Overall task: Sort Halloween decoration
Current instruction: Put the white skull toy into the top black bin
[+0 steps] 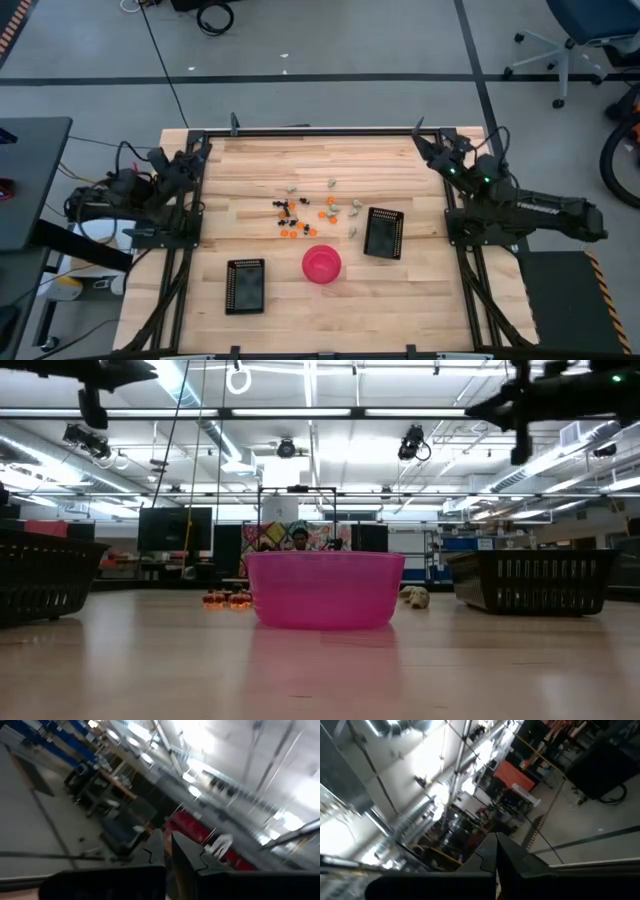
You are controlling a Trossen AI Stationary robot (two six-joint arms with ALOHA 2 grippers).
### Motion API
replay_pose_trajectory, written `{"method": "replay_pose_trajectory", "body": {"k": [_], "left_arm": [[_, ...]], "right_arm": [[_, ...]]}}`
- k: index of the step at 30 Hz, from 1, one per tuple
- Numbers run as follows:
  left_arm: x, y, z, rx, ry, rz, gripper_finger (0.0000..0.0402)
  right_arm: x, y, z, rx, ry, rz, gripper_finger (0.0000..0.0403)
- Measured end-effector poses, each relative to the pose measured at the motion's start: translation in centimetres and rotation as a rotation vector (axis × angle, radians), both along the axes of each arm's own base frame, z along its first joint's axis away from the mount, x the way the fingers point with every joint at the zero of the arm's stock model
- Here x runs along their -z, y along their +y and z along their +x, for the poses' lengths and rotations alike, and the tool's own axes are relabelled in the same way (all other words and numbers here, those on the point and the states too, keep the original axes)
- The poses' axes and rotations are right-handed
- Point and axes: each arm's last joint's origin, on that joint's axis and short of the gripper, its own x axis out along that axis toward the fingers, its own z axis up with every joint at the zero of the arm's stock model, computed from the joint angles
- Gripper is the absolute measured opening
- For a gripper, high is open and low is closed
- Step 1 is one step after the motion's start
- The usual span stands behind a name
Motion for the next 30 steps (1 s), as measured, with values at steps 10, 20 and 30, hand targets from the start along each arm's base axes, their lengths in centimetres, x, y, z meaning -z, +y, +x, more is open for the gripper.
{"method": "replay_pose_trajectory", "body": {"k": [10, 20, 30], "left_arm": [[-3.1, -0.2, 1.7, 0.002, 0.233, 0.042, 0.0011], [-3.8, -0.7, 4.9, 0.036, 0.364, 0.055, 0.0067], [-4.6, -1.1, 7.4, 0.09, 0.443, 0.036, 0.0145]], "right_arm": [[-2.8, -2.1, 7.0, -0.126, 0.358, -0.036, 0.001], [-4.5, -3.5, 12.3, -0.294, 0.678, -0.093, 0.001], [-5.0, -3.9, 15.7, -0.429, 0.801, -0.184, 0.0064]]}}
